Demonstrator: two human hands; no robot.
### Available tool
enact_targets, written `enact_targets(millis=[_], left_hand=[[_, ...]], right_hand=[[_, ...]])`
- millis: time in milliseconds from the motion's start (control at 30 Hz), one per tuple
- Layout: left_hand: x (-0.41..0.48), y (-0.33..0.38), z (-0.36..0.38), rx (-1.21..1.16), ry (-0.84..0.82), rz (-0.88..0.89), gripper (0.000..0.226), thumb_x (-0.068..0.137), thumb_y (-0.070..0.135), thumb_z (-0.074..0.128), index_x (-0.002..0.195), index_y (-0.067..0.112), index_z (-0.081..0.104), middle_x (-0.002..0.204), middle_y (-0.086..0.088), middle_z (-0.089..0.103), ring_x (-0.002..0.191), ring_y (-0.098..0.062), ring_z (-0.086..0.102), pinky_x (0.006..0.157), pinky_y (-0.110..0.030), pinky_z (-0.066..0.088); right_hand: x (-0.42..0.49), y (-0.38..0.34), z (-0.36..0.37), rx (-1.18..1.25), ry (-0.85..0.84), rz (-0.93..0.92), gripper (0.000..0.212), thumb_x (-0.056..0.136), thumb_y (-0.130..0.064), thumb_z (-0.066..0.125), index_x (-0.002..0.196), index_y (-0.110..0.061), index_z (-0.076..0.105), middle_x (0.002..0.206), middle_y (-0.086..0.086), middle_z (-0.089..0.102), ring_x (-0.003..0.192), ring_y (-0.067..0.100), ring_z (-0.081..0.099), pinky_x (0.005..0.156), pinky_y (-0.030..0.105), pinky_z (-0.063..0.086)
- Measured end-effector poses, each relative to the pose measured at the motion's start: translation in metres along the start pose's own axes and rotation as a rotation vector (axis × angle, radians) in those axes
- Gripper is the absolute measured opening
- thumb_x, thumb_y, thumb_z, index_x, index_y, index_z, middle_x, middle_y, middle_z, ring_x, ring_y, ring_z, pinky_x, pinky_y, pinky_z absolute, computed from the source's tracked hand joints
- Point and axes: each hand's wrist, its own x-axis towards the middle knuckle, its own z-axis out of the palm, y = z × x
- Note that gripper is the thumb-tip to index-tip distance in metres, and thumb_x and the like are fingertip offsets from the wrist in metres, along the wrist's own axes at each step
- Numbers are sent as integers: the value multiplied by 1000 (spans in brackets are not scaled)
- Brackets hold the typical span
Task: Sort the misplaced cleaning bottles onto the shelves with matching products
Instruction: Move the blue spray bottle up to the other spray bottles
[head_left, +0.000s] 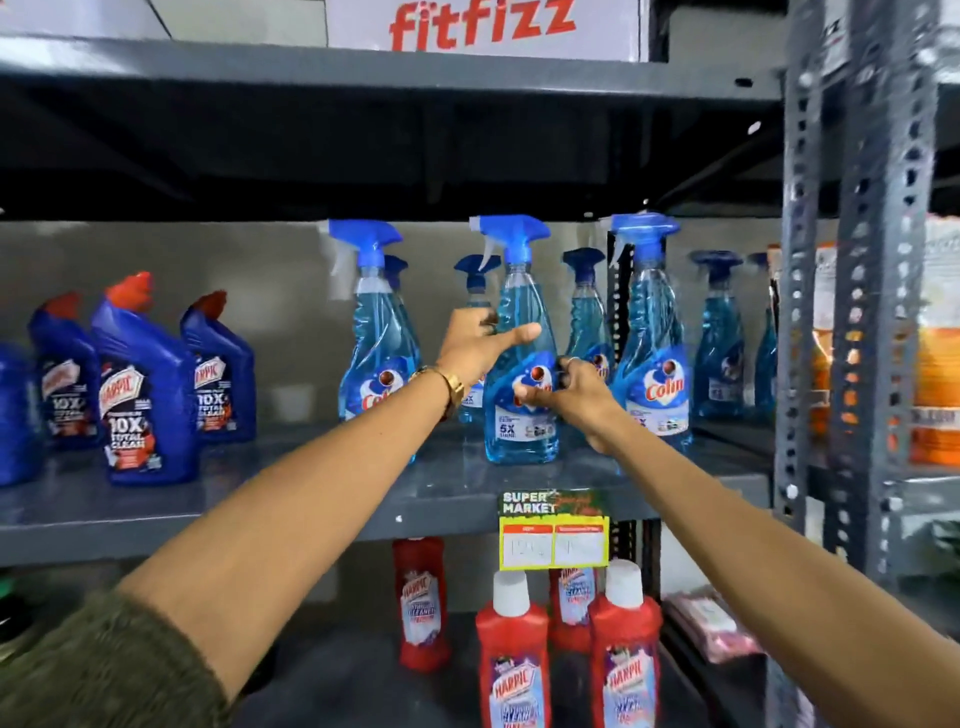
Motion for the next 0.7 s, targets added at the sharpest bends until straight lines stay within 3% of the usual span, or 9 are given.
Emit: enact_targets(millis=[100, 200, 267, 333, 400, 467, 600, 700], left_hand=[[0, -2, 0, -5, -9, 7, 43, 70, 28, 86, 102, 2, 72, 104, -17, 76, 100, -33, 72, 93, -53, 55], [6, -8, 1, -1, 7, 5, 87, 46, 58, 89, 103, -4, 68, 99, -21, 74, 86, -31, 69, 90, -63, 53], [10, -16, 2, -12, 5, 6, 103, 36, 68, 88, 104, -6, 66, 100, -28, 72, 83, -27, 63, 89, -66, 51], [6, -14, 2, -4, 23, -6, 99, 35, 67, 88, 103, -3, 67, 105, -32, 70, 84, -31, 67, 89, -65, 52], [-2, -5, 2, 19, 39, -8, 79, 45, 56, 90, 99, 1, 70, 102, -27, 73, 91, -38, 72, 89, -60, 55], [-3, -3, 4, 25, 44, -29, 58, 58, 42, 90, 99, 5, 72, 99, -18, 77, 96, -35, 73, 89, -55, 57], [-4, -4, 3, 4, 37, -66, 67, 50, 46, 90, 103, 8, 72, 102, -9, 77, 97, -26, 74, 90, -48, 58], [-5, -6, 1, -5, 21, -73, 50, 66, 25, 89, 107, 5, 71, 107, -13, 76, 99, -27, 73, 91, -46, 58]], right_hand=[[4, 4, -1, -14, 5, 4, 48, 70, -17, 82, 108, 4, 61, 93, 14, 73, 80, 22, 69, 62, 26, 53], [2, 2, -4, 19, -15, 26, 41, 73, -12, 79, 107, 2, 60, 88, 10, 72, 71, 15, 69, 54, 21, 53], [-2, 0, -6, 47, -35, 39, 37, 75, -9, 77, 106, 0, 59, 83, 6, 71, 62, 8, 68, 49, 18, 52], [-4, 0, -6, 38, -26, 27, 36, 75, -8, 76, 105, -1, 58, 84, 6, 71, 64, 9, 68, 50, 18, 54], [-7, 0, -4, 36, -7, 18, 38, 75, -9, 76, 107, -1, 58, 86, 5, 71, 70, 13, 69, 54, 20, 57], [-10, 1, -4, 36, 7, 7, 38, 76, -9, 75, 108, -3, 57, 86, 2, 70, 72, 13, 68, 57, 20, 59], [-14, 5, 0, 15, 53, -15, 47, 75, -19, 77, 113, -2, 57, 101, 8, 73, 89, 19, 71, 78, 37, 61], [-18, 7, 0, -35, 84, -31, 53, 75, -28, 76, 119, -6, 56, 110, 7, 70, 104, 22, 68, 85, 36, 57]])
